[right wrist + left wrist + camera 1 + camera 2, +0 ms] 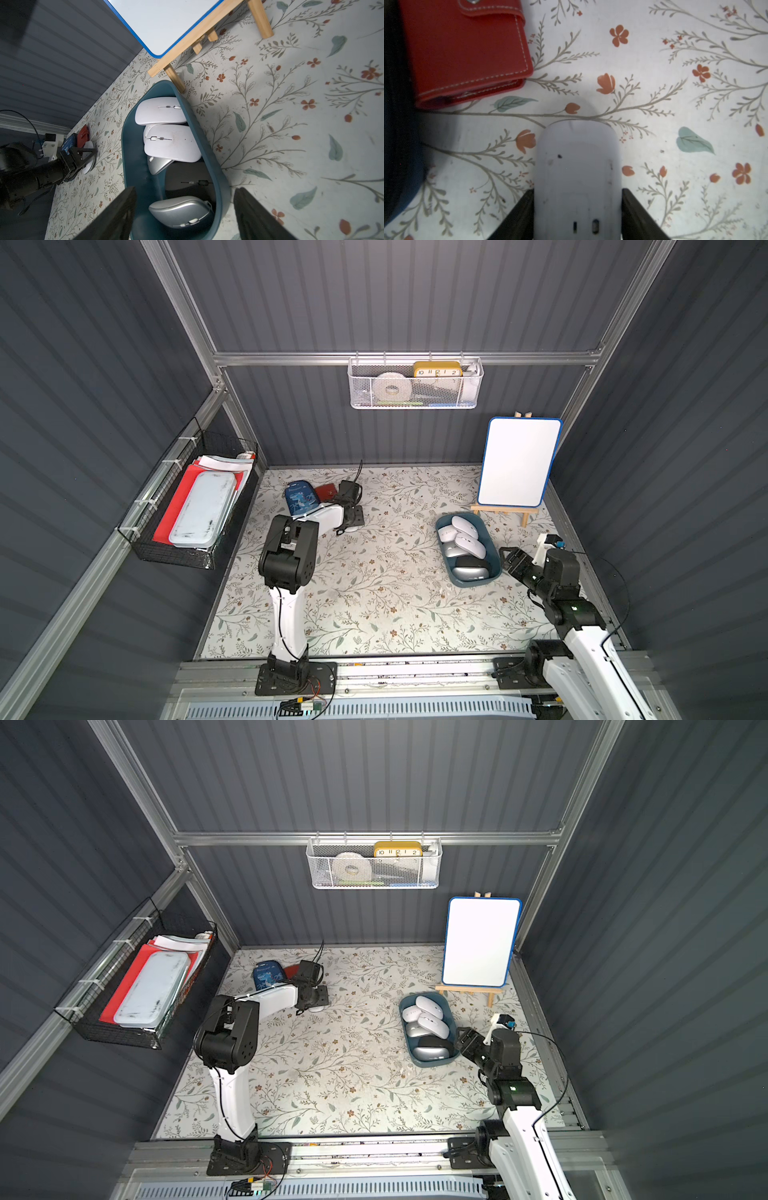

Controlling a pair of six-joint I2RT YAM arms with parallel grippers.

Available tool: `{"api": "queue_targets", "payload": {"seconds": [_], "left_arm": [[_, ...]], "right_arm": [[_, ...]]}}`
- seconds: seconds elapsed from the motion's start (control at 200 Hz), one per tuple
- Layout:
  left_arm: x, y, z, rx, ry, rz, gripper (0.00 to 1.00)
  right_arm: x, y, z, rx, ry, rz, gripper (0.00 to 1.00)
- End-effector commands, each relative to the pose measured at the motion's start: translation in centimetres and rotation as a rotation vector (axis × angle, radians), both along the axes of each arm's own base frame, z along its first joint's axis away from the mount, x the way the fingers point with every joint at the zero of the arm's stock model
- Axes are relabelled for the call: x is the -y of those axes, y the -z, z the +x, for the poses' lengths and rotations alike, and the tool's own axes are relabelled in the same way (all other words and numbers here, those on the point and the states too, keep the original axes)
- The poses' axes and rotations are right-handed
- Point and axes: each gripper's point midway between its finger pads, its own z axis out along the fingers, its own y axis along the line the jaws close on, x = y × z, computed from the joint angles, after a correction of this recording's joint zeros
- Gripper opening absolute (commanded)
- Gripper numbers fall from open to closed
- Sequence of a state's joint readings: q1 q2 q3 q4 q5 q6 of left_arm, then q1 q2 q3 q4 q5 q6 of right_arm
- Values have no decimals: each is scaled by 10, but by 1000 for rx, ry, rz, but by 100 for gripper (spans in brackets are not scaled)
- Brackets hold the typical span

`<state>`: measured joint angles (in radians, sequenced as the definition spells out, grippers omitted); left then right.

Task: Put the mouse in the storage box
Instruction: Pick up the mouse from the center of the board, then place the mouse in the storage box.

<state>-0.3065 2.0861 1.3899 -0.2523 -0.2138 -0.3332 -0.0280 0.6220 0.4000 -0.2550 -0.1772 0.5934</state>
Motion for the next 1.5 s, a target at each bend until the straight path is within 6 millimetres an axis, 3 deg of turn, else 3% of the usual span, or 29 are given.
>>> {"api": "queue_targets", "payload": {"seconds": [0.0,0.155,0.355,0.535,0.71,0.901,1.056,1.231,1.496], "left_arm": [[-3,50,-57,-237,24,19,51],[24,8,-52,-139,120,-74,46],[69,-78,-52,49,286,-228,45],[137,-151,-91,204,549,-283,45],[186,-195,-138,321,729,-290,46],[220,-215,-179,393,850,-304,46],[243,-218,-203,415,928,-301,47],[254,-214,-212,409,956,-292,47],[259,-218,-229,413,998,-319,47]], "right_arm": [[1,-4,0,6,7,-2,78],[0,-6,0,9,3,0,77],[-9,-16,2,16,-41,29,77],[-32,-33,2,1,-133,137,74],[-65,-68,2,52,-256,271,73],[-109,-110,-11,119,-439,315,73],[-145,-131,-22,150,-571,337,74],[-174,-135,-24,152,-651,356,74],[-174,-121,2,135,-574,277,70]]}}
